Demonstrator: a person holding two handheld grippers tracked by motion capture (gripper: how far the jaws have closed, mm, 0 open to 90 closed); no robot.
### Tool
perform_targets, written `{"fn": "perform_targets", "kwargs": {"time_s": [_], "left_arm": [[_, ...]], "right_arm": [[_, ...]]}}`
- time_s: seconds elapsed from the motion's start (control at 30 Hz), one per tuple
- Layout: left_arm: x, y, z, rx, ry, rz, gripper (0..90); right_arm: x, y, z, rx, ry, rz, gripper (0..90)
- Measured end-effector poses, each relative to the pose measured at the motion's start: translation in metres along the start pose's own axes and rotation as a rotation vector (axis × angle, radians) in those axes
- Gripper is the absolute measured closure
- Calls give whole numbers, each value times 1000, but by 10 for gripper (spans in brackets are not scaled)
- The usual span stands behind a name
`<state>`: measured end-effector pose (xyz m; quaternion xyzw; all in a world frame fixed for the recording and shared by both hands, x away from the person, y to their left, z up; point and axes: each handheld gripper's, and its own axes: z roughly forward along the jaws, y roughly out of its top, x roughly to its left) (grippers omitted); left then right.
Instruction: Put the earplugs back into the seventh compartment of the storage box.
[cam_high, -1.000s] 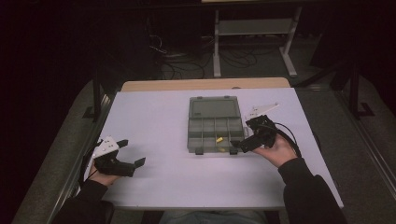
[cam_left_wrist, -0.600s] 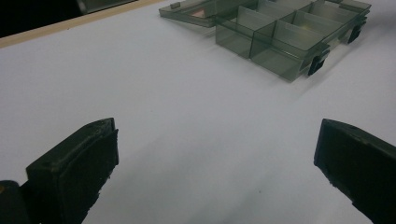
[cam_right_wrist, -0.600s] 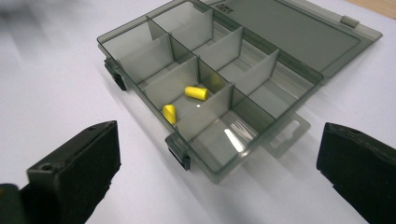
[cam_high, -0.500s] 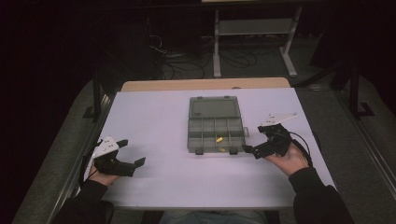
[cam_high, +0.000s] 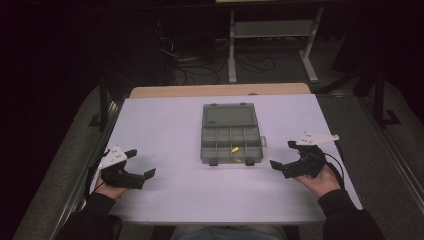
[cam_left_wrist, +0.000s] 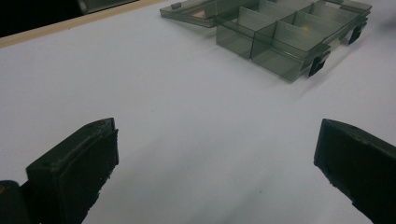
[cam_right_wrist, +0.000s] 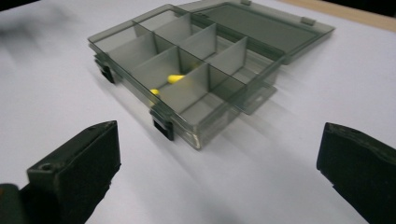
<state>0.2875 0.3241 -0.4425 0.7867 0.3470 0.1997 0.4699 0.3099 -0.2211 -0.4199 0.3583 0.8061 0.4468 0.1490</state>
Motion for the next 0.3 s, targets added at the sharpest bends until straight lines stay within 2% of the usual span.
{"fn": "perform_targets", "kwargs": {"time_s": [0.13, 0.3], "left_arm": [[0, 0, 0, 0, -3, 3, 0], [0, 0, 0, -3, -4, 2, 0]], "right_arm": [[-1, -10, -6, -13, -22, -1, 0], [1, -13, -8, -22, -17, 7, 0]]}}
